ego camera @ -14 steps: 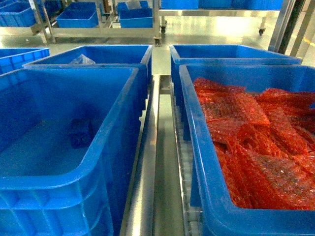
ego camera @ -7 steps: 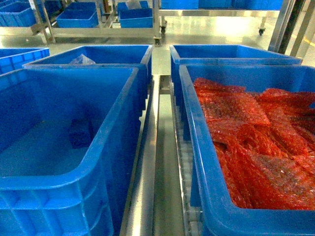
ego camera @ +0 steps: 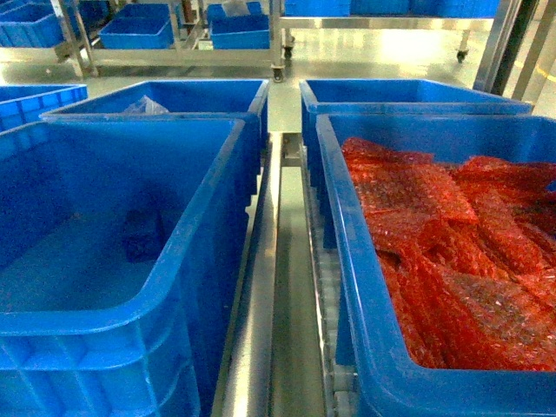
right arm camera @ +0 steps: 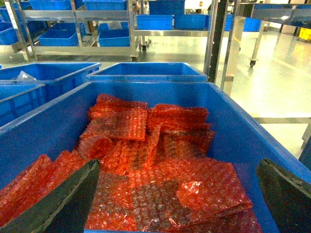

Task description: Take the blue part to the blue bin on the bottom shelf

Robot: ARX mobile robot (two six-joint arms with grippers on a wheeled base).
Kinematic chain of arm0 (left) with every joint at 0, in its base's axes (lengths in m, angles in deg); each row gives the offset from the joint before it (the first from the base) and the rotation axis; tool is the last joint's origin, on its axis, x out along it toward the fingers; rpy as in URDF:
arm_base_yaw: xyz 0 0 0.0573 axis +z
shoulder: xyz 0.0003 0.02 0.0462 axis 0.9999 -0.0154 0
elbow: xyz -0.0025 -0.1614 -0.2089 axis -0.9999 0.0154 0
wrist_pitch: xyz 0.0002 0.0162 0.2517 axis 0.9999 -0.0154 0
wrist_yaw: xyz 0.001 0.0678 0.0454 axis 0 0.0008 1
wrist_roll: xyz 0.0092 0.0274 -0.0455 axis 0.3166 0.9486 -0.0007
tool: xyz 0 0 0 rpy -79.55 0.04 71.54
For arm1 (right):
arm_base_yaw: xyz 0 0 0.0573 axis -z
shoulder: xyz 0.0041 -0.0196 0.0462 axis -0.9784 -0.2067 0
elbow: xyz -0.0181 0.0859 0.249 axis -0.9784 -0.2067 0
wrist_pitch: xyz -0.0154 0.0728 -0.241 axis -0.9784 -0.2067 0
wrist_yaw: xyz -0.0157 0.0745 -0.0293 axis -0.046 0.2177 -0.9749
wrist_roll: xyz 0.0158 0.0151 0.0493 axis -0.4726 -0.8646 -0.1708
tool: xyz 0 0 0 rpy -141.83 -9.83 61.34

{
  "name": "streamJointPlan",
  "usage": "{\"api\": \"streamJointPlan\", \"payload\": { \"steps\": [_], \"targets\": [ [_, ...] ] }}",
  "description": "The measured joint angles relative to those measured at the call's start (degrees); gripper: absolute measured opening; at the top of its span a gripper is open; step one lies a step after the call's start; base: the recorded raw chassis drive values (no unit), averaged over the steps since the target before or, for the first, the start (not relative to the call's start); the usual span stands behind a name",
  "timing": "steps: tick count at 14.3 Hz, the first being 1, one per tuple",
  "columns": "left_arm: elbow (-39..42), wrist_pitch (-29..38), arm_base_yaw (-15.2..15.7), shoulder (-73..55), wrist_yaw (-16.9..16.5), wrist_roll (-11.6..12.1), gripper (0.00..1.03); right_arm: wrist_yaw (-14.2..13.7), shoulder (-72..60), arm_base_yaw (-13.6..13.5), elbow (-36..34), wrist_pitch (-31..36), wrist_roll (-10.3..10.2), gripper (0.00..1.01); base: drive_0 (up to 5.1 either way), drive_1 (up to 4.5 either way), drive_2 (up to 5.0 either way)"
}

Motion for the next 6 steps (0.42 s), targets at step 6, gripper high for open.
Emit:
{"api": "streamJointPlan", "payload": {
  "steps": [6],
  "targets": [
    [0.00, 0.00, 0.00, 0.00, 0.00, -0.02, 0.98, 0.00, 0.00, 0.00, 0.00, -0.02, -0.02, 0.98, 0.0, 0.00, 0.0]
  ]
}}
